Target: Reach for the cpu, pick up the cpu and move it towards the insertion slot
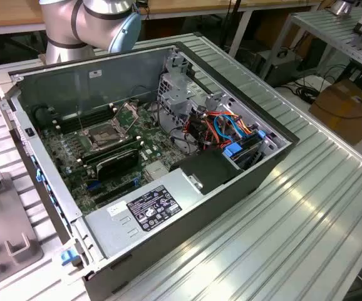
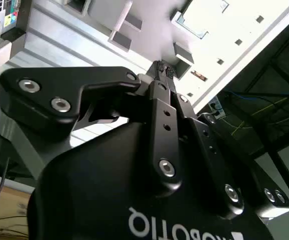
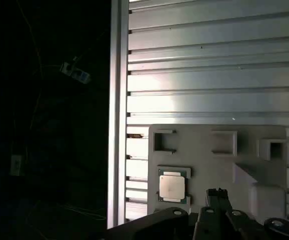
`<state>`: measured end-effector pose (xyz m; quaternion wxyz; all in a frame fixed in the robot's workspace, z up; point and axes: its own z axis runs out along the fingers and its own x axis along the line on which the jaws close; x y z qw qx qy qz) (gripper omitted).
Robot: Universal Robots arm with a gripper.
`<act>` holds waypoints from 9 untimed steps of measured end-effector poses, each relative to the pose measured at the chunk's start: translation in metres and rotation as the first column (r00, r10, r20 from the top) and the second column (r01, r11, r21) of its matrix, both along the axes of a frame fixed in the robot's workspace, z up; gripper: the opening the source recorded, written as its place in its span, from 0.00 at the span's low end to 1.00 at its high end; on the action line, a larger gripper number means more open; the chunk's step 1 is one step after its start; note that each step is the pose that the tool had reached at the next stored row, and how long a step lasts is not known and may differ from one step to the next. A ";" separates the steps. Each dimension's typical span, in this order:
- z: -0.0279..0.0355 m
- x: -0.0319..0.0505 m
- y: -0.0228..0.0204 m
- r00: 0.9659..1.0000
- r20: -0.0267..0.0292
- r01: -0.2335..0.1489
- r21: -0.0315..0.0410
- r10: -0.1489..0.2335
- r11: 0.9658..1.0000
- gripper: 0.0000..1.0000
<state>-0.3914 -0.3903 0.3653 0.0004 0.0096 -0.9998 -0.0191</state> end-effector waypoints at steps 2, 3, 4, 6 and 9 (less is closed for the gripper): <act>-0.0001 -0.0045 0.0000 1.000 0.000 0.000 0.000 0.000 1.000 0.11; 0.0000 -0.0056 0.0000 1.000 0.000 0.000 0.000 0.000 1.000 0.11; -0.0001 -0.0062 0.0000 1.000 0.000 0.000 0.000 0.000 1.000 0.11; -0.0002 -0.0079 0.0000 1.000 -0.001 0.000 0.000 0.000 1.000 0.11; -0.0003 -0.0110 0.0000 1.000 -0.001 0.000 0.000 0.000 1.000 0.11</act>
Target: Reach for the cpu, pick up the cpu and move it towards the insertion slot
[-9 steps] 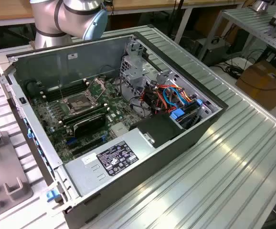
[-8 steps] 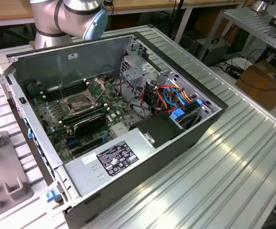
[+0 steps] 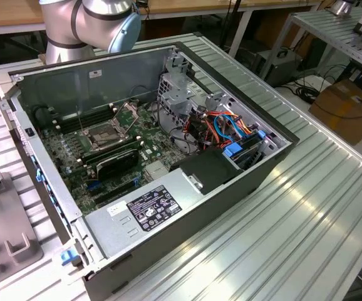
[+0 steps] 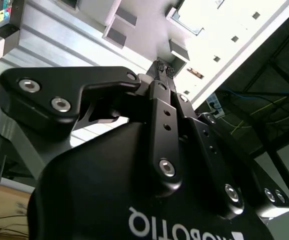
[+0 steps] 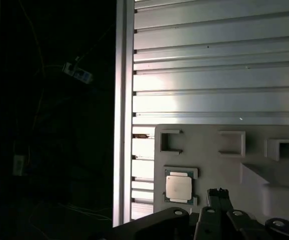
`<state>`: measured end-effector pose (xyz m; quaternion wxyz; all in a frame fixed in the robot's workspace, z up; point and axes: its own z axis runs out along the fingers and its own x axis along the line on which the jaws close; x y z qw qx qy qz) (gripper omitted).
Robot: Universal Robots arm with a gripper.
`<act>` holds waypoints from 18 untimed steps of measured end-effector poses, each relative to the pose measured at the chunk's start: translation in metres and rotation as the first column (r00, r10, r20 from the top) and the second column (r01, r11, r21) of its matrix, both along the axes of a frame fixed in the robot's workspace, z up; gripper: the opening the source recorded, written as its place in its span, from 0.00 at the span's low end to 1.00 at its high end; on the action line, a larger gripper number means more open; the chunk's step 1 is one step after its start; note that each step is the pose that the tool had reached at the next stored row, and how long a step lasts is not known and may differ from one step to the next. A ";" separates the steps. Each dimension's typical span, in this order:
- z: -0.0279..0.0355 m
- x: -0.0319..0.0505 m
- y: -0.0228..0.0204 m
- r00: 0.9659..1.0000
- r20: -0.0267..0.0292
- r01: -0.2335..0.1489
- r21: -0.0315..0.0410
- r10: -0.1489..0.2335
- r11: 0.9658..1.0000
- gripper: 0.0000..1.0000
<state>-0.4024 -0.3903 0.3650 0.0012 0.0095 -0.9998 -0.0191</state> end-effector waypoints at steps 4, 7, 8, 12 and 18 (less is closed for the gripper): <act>-0.0002 -0.0058 0.0000 1.000 -0.001 0.000 0.000 0.000 1.000 0.11; -0.0004 -0.0099 0.0000 1.000 -0.003 0.000 0.000 0.000 1.000 0.11; -0.0006 -0.0110 -0.0001 1.000 -0.004 0.000 0.000 0.000 1.000 0.11; -0.0009 -0.0143 0.0000 1.000 -0.008 0.000 0.000 0.000 1.000 0.11; -0.0014 -0.0219 0.0000 1.000 -0.013 0.000 0.000 0.000 1.000 0.11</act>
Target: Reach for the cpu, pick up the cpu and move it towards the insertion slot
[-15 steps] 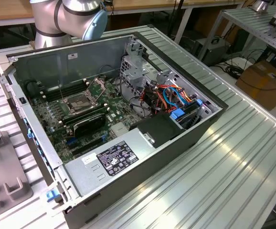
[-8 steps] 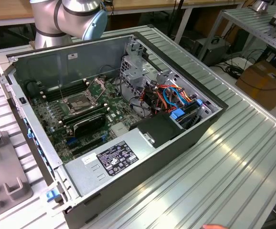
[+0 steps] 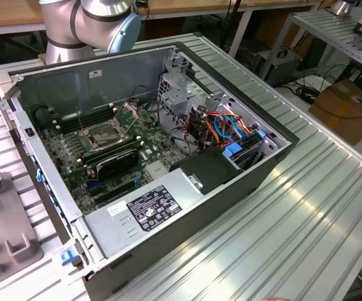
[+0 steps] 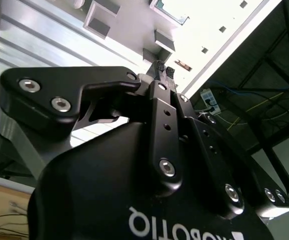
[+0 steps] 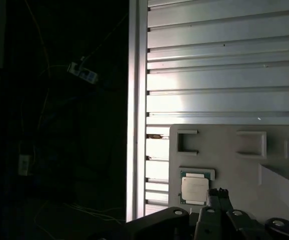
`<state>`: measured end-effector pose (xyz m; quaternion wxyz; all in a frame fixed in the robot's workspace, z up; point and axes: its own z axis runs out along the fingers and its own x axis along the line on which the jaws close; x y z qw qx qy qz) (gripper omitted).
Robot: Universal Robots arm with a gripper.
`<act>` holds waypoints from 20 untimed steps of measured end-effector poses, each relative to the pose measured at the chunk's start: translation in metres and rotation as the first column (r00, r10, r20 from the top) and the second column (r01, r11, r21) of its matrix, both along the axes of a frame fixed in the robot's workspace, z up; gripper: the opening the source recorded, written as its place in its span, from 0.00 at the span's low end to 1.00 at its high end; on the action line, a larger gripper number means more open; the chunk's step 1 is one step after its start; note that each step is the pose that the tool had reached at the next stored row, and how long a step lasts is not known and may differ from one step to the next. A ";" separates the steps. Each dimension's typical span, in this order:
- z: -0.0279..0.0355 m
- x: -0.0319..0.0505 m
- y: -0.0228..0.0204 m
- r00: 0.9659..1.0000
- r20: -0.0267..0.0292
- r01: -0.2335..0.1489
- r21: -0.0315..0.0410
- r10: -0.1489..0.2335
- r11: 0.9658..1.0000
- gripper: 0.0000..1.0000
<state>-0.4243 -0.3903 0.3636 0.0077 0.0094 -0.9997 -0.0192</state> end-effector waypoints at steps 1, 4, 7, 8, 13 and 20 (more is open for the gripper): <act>0.0000 -0.0002 -0.0001 1.000 0.000 0.000 0.000 0.000 1.000 0.11; 0.0000 -0.0005 0.0000 1.000 0.000 0.000 0.000 0.000 1.000 0.11; 0.0000 -0.0006 0.0000 1.000 0.000 0.000 0.000 0.000 1.000 0.11; 0.0000 -0.0007 0.0000 1.000 0.000 0.000 0.000 0.000 1.000 0.11; -0.0033 -0.0094 -0.0076 1.000 0.005 -0.004 0.000 0.004 1.000 0.18; -0.0171 -0.0138 -0.0095 1.000 0.007 -0.004 0.000 0.004 1.000 0.49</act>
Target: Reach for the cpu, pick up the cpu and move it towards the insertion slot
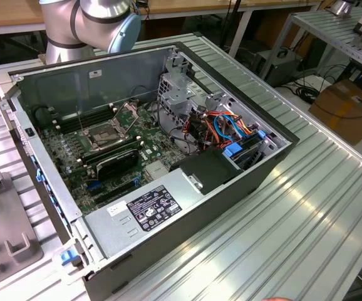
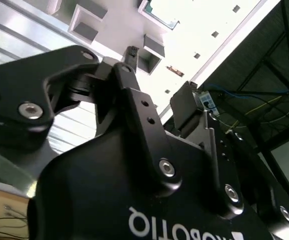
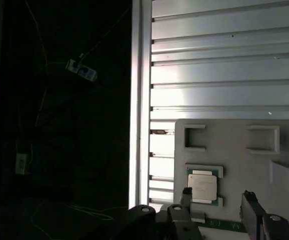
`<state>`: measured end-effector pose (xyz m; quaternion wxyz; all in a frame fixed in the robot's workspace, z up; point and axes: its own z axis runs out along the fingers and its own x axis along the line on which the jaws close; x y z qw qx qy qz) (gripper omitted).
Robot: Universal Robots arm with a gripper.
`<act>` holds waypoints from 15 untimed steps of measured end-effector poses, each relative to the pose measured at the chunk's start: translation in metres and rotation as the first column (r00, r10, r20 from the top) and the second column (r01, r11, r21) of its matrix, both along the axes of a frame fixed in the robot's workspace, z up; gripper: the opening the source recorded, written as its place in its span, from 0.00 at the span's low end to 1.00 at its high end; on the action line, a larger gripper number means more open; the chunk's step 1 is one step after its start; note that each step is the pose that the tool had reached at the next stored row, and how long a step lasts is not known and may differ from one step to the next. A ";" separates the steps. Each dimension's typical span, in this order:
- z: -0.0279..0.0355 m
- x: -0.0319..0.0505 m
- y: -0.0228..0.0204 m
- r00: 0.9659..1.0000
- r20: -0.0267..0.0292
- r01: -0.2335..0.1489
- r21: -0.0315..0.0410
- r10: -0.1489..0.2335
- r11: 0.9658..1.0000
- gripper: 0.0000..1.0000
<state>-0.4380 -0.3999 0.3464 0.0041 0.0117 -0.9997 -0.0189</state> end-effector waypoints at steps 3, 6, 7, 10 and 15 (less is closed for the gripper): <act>-0.0124 -0.0088 -0.0007 1.000 0.000 0.001 0.000 -0.001 1.000 0.67; -0.0196 -0.0120 -0.0008 1.000 0.000 0.005 0.000 -0.005 1.000 0.67; -0.0221 -0.0120 -0.0009 1.000 0.000 0.005 0.000 -0.005 1.000 0.67; -0.0231 -0.0121 -0.0009 1.000 0.000 0.005 0.000 -0.005 1.000 0.67; -0.0233 -0.0121 -0.0009 1.000 0.001 0.005 0.001 -0.005 1.000 0.67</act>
